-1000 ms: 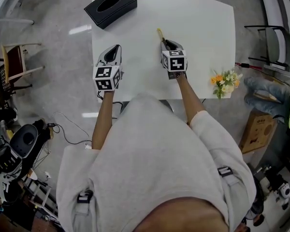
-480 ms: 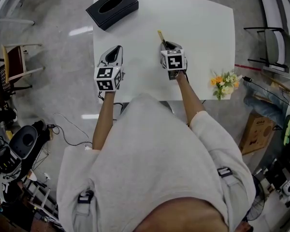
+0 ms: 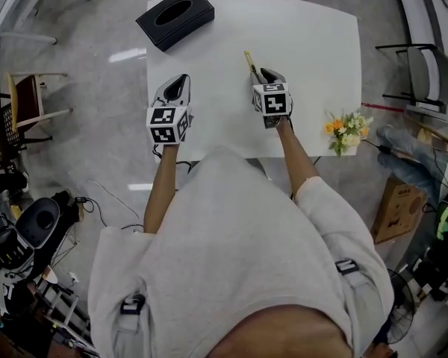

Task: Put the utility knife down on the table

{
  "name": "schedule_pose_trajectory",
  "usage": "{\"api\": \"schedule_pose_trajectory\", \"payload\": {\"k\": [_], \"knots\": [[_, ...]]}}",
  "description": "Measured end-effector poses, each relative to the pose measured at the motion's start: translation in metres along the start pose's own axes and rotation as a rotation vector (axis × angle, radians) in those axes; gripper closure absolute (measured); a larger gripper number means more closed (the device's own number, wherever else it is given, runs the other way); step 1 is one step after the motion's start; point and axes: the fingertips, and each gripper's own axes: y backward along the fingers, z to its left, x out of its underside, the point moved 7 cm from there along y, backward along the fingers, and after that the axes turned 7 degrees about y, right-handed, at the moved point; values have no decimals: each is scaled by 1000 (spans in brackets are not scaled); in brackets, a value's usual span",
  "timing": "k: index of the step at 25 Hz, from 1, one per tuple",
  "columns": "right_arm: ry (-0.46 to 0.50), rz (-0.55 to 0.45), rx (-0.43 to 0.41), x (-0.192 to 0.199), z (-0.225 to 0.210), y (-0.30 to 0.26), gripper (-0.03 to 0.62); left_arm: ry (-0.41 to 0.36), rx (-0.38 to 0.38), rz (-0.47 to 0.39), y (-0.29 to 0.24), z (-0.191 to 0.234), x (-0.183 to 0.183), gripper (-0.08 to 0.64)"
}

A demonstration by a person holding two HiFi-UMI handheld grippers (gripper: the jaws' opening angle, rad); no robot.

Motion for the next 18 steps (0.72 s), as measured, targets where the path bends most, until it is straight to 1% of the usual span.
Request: {"api": "schedule_pose_trajectory", "payload": {"k": [7, 12, 18], "knots": [[-35, -112, -3, 0, -4, 35, 480, -6, 6, -10, 2, -4, -5, 538], [-57, -190, 70, 0, -8, 65, 540, -13, 7, -26, 6, -7, -11, 538], [-65, -244, 96, -3, -10, 84, 560, -23, 4, -40, 13, -10, -17, 538]]}}
